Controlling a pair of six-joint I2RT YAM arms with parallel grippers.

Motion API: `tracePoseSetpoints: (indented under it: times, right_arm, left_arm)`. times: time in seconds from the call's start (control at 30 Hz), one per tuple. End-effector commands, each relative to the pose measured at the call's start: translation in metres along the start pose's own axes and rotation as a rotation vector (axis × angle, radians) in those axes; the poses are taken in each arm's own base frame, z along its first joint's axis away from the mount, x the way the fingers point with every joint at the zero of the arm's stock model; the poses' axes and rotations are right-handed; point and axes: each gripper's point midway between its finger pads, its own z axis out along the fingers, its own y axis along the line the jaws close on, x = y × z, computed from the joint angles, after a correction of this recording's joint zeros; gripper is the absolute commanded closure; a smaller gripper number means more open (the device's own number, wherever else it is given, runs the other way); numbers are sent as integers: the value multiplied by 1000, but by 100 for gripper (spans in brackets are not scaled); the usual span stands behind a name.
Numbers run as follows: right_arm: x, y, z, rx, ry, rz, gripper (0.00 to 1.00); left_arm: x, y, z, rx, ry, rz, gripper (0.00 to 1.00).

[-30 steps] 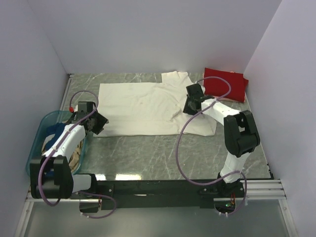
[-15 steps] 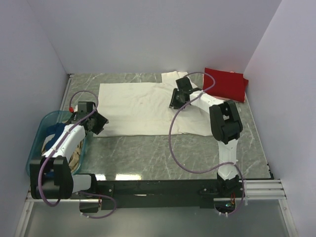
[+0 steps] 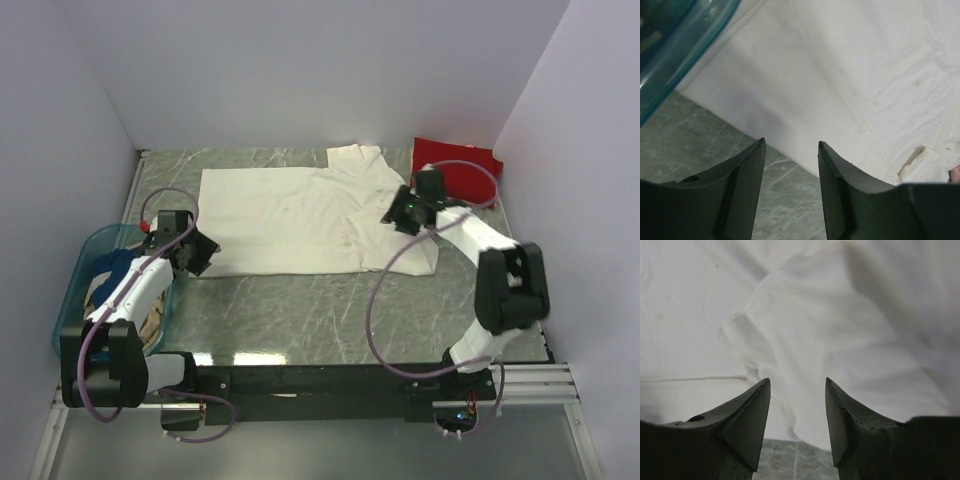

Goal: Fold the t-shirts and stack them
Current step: Fold the tshirt

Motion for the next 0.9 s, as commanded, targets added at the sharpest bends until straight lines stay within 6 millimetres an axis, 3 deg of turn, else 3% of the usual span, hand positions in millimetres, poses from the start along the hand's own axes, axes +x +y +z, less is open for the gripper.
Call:
tracePoseSetpoints:
  times: [0.0, 0.03, 0.1, 0.2, 0.3, 0.33, 0.83, 0.87]
  right_arm:
    - [-18, -10, -48, -66, -136, 80, 45]
    - [2, -29, -47, -44, -107, 104, 45]
    - [10, -36, -63, -57, -145, 126, 45]
    - [52, -67, -65, -40, -105, 183, 44]
    - [57, -83, -72, -62, -140, 253, 43]
    - [72, -91, -70, -58, -117, 274, 42]
    - [66, -151, -68, 21, -202, 446, 39]
    - [58, -150, -68, 8, -230, 442, 39]
  left_arm:
    - [-1, 12, -2, -20, -41, -49, 48]
    - [3, 21, 0, -42, -41, -75, 48]
    - [7, 40, 3, -102, -57, -104, 47]
    - [10, 60, 4, -158, -92, -150, 47]
    - [7, 70, 5, -182, -131, -181, 46]
    - [6, 74, 5, -193, -149, -187, 46]
    - [-10, 93, 16, -292, -246, -172, 48]
    - [-10, 94, 17, -298, -248, -172, 48]
